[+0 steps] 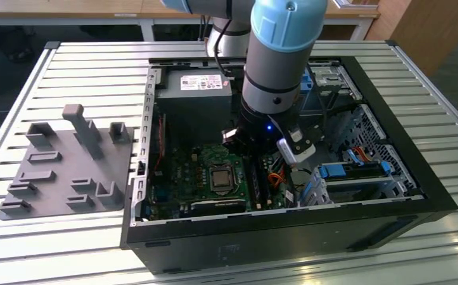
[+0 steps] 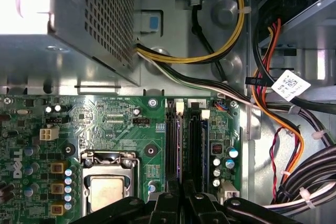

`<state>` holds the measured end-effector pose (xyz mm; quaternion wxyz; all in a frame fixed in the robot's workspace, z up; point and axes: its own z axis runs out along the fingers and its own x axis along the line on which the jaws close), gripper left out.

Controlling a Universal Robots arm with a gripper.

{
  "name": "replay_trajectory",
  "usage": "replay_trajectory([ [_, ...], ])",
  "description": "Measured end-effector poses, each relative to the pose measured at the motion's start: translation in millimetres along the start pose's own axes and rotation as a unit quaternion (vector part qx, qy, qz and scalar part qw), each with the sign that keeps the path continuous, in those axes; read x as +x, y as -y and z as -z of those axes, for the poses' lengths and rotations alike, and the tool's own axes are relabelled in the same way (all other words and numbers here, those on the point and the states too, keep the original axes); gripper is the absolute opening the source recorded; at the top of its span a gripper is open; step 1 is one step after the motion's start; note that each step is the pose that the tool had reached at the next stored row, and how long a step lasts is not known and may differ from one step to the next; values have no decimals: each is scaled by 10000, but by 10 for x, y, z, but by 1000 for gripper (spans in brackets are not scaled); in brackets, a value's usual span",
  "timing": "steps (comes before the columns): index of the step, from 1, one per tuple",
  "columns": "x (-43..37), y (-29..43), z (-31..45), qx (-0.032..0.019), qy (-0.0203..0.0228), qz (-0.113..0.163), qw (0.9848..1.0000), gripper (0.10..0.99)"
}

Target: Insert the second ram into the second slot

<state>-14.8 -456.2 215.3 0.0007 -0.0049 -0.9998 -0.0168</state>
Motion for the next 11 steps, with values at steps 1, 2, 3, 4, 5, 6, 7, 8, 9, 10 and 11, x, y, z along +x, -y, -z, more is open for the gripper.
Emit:
replay_trajectory([
  [1,0,1,-1,0,0,0,10000,141],
  [2,0,3,-3,-1,0,0,10000,141],
  [3,0,6,-3,-1,0,0,10000,141],
  [4,0,8,-3,-1,0,0,10000,141],
  [5,0,12,-3,0,0,0,10000,141],
  [6,0,15,-4,-1,0,0,10000,141],
  [7,0,18,-4,0,0,0,10000,141],
  [8,0,22,-5,0,0,0,10000,141],
  [9,0,25,-6,-1,0,0,10000,141],
  [10,0,27,-7,-1,0,0,10000,141],
  [11,0,29,-9,-2,0,0,10000,141],
])
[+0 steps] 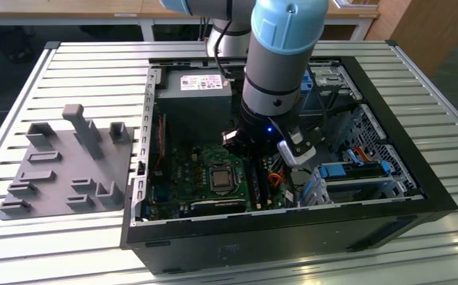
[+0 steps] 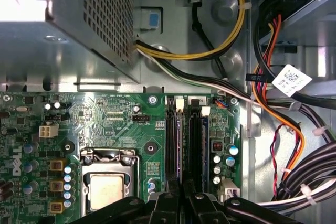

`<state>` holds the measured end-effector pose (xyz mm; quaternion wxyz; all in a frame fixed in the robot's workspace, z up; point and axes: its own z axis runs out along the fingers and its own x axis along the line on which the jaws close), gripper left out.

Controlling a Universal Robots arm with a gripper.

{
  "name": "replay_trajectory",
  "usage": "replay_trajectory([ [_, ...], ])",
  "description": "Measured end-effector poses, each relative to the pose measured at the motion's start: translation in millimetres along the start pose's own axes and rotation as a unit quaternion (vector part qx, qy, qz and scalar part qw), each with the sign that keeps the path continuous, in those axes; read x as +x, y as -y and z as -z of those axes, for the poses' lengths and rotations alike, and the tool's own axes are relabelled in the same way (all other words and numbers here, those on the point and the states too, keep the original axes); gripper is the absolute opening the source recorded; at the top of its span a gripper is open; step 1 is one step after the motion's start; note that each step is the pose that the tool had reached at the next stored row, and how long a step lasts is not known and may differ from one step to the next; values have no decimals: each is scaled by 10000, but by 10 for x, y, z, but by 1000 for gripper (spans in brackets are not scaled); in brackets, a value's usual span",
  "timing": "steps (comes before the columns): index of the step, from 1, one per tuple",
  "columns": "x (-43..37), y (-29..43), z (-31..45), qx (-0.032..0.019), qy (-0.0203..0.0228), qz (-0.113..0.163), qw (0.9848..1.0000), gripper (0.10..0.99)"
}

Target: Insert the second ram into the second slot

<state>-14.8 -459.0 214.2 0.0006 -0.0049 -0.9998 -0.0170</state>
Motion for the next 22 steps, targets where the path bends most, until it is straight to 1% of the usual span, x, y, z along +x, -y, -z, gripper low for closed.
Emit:
replay_trajectory([
  [8,0,2,-7,1,-1,0,10000,141],
  [19,0,4,-68,1,0,0,10000,141],
  [22,0,4,-71,3,-1,0,10000,141],
])
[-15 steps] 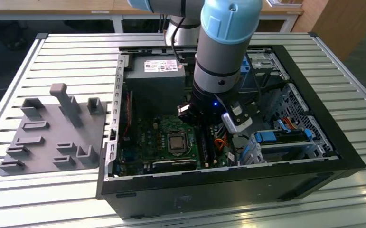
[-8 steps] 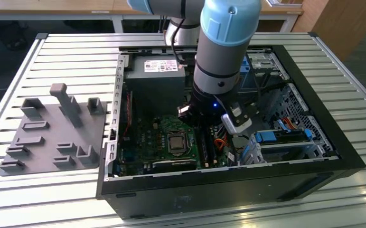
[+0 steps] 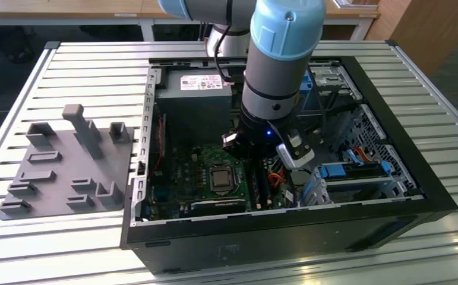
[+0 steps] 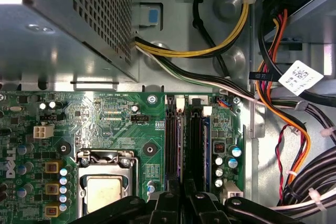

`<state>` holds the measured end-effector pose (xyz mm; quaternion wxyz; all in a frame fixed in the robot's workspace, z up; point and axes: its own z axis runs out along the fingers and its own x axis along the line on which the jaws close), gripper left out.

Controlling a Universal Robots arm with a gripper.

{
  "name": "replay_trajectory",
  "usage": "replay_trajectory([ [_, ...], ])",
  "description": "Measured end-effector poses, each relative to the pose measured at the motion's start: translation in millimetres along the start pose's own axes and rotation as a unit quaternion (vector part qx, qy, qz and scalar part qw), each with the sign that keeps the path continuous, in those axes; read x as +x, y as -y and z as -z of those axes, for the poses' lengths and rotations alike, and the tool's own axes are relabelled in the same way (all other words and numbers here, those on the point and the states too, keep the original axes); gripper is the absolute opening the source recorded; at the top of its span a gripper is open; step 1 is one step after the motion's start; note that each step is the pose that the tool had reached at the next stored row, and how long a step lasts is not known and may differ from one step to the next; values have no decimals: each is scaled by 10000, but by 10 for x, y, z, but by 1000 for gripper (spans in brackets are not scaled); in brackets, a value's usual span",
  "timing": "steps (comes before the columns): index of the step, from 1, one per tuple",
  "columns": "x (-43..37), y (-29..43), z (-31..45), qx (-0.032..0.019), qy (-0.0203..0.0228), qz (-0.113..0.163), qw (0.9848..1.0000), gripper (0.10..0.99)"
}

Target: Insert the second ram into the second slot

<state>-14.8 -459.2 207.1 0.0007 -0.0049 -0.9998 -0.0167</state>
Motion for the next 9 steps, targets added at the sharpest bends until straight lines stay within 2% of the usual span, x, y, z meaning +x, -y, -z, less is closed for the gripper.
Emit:
replay_trajectory([
  [7,0,0,-6,-1,0,0,10000,149],
  [8,0,0,-7,-1,1,0,10000,212],
  [9,0,0,-6,-2,1,0,10000,212],
])
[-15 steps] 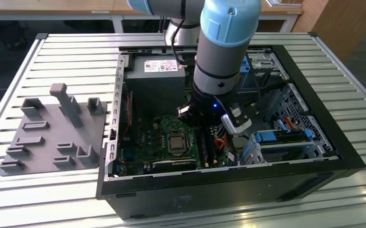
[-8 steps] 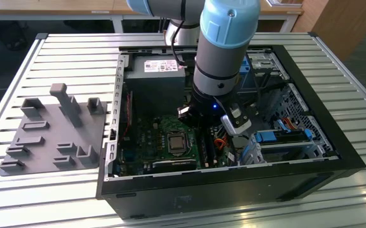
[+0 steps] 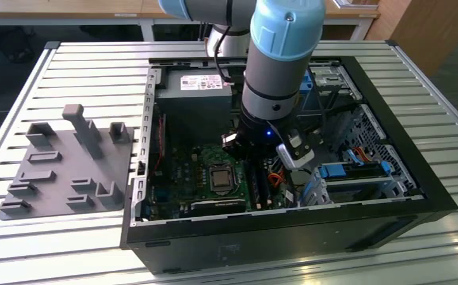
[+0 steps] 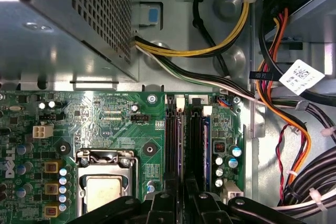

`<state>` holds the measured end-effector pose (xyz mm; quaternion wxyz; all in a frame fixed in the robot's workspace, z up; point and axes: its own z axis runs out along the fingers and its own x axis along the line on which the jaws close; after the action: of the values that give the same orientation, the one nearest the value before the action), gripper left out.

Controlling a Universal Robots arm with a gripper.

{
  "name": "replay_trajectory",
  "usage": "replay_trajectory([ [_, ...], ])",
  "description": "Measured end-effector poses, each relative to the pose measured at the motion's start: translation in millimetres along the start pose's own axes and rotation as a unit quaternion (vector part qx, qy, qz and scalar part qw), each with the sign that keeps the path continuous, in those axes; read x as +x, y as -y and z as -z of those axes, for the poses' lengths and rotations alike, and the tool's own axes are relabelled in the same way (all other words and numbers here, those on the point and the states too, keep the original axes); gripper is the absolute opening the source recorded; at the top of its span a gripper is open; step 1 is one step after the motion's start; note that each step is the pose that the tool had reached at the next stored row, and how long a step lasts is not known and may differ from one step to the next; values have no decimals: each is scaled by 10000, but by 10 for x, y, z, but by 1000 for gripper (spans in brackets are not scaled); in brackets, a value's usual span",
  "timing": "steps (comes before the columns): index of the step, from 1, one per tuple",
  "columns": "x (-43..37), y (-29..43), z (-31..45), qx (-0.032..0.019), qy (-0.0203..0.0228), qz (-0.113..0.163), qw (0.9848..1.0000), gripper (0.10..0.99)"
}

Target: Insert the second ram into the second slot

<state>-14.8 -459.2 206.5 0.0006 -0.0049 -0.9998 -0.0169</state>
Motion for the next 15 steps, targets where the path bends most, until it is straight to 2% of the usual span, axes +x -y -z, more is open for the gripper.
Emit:
replay_trajectory([
  [4,0,-2,64,0,0,0,10000,212],
  [10,1,-8,247,1,0,0,10000,212],
  [13,0,-9,254,-1,0,0,10000,196],
  [15,0,-9,254,-1,0,0,10000,106],
])
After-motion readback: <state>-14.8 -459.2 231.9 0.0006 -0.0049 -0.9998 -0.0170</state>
